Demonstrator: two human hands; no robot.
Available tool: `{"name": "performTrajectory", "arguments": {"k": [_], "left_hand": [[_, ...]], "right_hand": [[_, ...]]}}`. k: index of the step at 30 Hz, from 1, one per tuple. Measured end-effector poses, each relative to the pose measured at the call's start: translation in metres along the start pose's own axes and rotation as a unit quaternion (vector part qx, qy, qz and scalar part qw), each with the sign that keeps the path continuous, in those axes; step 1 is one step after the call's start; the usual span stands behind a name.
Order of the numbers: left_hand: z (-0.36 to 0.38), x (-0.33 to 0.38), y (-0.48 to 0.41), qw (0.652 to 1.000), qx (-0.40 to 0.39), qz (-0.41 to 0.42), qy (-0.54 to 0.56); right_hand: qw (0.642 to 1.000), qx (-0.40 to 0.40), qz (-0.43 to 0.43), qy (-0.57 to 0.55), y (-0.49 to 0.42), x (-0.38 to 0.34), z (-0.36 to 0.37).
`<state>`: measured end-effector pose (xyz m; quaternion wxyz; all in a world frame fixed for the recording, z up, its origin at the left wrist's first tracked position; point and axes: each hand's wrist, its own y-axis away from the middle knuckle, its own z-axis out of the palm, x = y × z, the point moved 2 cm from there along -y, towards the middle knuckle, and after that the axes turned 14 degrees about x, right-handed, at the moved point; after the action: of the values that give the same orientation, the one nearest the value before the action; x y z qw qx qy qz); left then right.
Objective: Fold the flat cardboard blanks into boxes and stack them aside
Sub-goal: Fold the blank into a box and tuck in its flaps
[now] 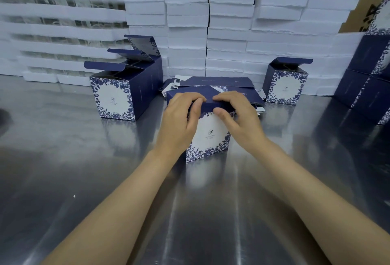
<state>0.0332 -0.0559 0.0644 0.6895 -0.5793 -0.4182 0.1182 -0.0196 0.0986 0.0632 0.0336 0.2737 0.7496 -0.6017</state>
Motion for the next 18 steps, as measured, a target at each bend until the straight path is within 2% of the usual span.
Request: {"name": "performTrajectory", "arguments": {"k": [5, 11, 16, 18], "left_hand": [[-0.002, 0.003, -0.008, 0.995, 0.033, -0.074, 0.051], [-0.001, 0.011, -0.01, 0.992, 0.056, -0.081, 0.08], [-0.003, 0.004, -0.011, 0.986, 0.076, -0.118, 0.089], [-0.002, 0.004, -0.011, 0.981, 0.08, -0.141, 0.107]], "right_hand": [[1.0, -0.001, 0.009, -0.019, -0.022, -0.016, -0.006], [0.994, 0.033, -0.091, 0.054, -0.033, -0.031, -0.015], [0.999, 0.016, -0.011, -0.033, -0.033, -0.025, -0.024], [0.999, 0.032, -0.017, -0.033, -0.033, -0.024, -0.027]]}}
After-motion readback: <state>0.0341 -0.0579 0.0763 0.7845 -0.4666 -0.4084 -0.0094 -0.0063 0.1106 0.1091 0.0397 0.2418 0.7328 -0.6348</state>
